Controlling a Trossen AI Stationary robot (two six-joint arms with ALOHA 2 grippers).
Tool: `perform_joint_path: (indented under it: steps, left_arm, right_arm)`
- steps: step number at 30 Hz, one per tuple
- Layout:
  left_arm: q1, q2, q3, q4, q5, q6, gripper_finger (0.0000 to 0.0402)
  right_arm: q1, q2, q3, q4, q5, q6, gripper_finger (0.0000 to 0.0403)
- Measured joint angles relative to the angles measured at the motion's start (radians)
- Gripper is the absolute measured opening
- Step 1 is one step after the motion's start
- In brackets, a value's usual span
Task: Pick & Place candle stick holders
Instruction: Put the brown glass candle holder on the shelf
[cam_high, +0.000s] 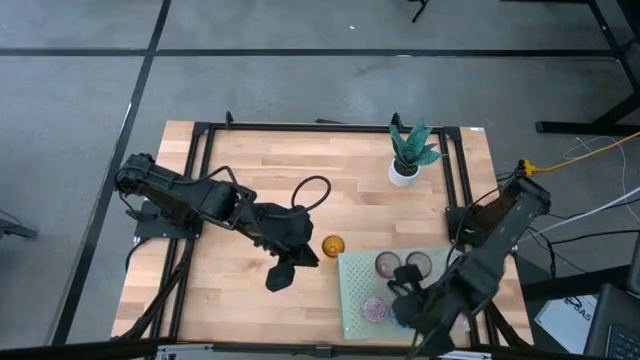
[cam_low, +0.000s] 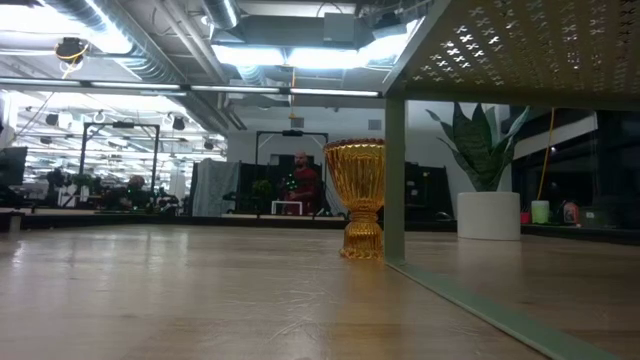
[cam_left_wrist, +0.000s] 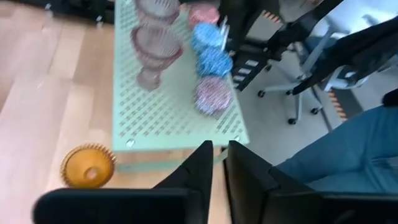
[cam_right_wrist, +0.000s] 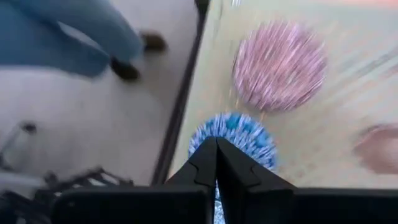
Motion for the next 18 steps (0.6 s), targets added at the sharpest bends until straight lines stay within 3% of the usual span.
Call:
perform_joint_path:
  steps: [7, 18]
  left_arm:
    - [0.025, 0.000, 0.000, -0.118, -0.007, 0.084, 0.0104]
    - [0.041, 0.049, -0.051, -0.267, 0.008, 0.565, 0.0172]
  right_arm:
    - [0.003, -0.096, 0.148, 0.005, 0.156, 0.085, 0.0036]
    - [0.007, -0.173, 0.268, 0.005, 0.323, 0.085, 0.0060]
